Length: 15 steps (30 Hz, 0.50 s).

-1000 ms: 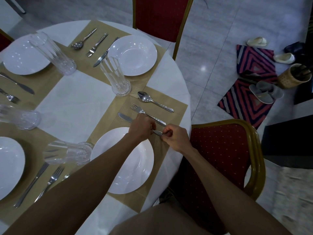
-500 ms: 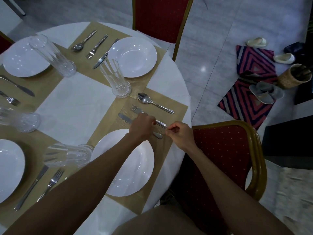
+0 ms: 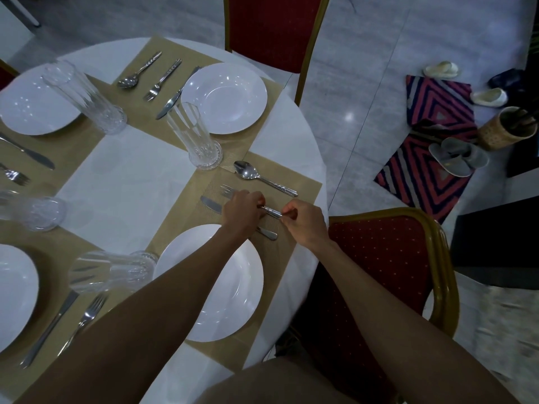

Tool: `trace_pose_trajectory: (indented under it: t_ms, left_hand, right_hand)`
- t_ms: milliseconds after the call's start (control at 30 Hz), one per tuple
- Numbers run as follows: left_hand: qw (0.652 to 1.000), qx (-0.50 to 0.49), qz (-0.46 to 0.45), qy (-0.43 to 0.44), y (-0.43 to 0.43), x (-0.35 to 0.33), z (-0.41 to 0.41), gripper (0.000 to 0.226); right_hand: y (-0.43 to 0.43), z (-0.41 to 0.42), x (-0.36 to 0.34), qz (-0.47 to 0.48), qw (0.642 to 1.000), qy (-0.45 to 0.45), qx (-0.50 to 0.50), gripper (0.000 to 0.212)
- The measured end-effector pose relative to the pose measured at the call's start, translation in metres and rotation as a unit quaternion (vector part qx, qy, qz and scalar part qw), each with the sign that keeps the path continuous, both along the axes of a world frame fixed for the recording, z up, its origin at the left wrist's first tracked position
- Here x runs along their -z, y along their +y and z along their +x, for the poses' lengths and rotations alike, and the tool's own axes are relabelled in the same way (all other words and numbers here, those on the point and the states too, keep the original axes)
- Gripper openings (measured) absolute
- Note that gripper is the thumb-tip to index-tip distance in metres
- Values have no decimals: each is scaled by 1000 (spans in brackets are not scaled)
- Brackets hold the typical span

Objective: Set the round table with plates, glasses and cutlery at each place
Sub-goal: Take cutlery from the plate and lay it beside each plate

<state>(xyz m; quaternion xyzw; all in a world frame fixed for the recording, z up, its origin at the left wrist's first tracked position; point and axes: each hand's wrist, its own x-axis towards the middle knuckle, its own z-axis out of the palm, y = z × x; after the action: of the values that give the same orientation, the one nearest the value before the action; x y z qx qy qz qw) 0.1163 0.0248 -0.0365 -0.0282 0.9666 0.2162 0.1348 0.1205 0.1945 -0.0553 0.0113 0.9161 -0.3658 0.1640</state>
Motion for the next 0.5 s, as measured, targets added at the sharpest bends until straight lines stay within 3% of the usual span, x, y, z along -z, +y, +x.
trace_pose_trajectory:
  t_ms: [500]
  left_hand:
    - [1000,-10,16,7,0,0,-2,20]
  right_hand:
    - [-3,-4,-5,19,1000,-14,2,11]
